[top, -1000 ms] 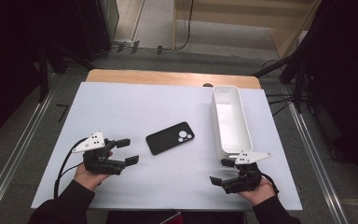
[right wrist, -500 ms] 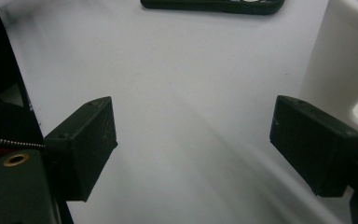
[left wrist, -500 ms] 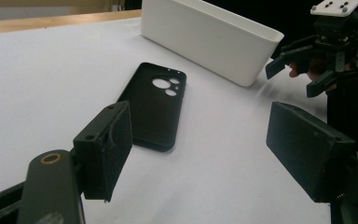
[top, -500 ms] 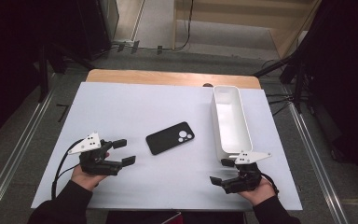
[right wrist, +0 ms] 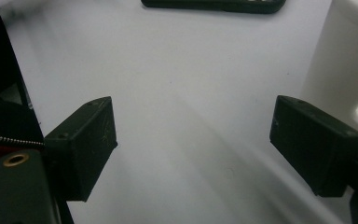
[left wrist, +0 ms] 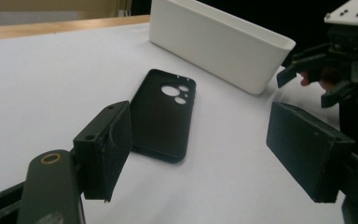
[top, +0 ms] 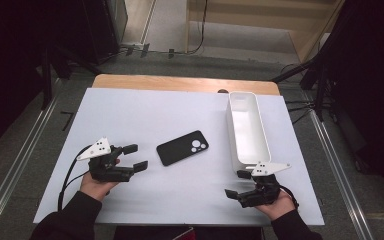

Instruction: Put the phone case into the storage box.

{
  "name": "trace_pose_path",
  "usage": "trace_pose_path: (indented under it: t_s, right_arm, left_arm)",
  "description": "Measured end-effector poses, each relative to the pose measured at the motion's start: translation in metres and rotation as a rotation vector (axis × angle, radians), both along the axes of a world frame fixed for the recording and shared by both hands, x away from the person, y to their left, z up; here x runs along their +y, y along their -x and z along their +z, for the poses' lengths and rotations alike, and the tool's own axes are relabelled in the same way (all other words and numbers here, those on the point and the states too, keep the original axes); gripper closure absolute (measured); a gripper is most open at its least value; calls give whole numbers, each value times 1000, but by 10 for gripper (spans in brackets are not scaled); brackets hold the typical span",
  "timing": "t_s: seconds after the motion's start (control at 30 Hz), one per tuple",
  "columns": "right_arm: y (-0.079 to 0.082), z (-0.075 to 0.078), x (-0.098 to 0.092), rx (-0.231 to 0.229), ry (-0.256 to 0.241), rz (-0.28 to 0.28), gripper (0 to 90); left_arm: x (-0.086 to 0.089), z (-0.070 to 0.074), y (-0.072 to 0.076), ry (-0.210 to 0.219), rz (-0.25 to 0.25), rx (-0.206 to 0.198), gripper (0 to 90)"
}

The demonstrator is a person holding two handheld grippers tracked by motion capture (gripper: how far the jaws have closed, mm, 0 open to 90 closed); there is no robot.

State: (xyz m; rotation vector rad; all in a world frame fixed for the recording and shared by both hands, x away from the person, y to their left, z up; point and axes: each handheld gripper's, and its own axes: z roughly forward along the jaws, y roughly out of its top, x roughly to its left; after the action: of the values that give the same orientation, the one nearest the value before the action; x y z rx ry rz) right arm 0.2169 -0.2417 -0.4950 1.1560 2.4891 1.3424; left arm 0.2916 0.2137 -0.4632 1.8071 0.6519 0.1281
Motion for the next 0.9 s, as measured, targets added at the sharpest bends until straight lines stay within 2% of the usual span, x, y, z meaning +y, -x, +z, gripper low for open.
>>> trace_pose_path:
  t_s: [0.3,0.4,0.47,0.53,0.6,0.67,0.7,0.83,0.9]
  right_arm:
    - [-1,0,0,12,-1,4,131]
    - [-1,-1,0,12,0,5,131]
    - [-1,-1,0,13,-1,3,131]
    - [-1,0,0,10,-1,3,131]
    - [-1,-1,0,10,1,3,131]
    - [-1,-1,0,13,0,4,131]
    - [-1,0,0,12,1,5,131]
    - [-1,-1,0,10,4,8,131]
    - [-1,-1,0,9,4,9,131]
  left_arm:
    - [-11,-1,-10,-25,10,-1,185]
    - [-13,0,-12,-19,12,-6,186]
    - [-14,1,-12,-30,5,-10,186]
    - [-16,3,-12,-19,-6,-10,183]
    - [-18,5,-11,-24,-13,-13,126]
    - [-19,5,-11,-37,-14,-20,125]
    - [-21,6,-12,-53,-13,-36,125]
    - [-25,7,-15,-43,-12,-41,85]
    - [-28,8,-15,-39,-9,-61,84]
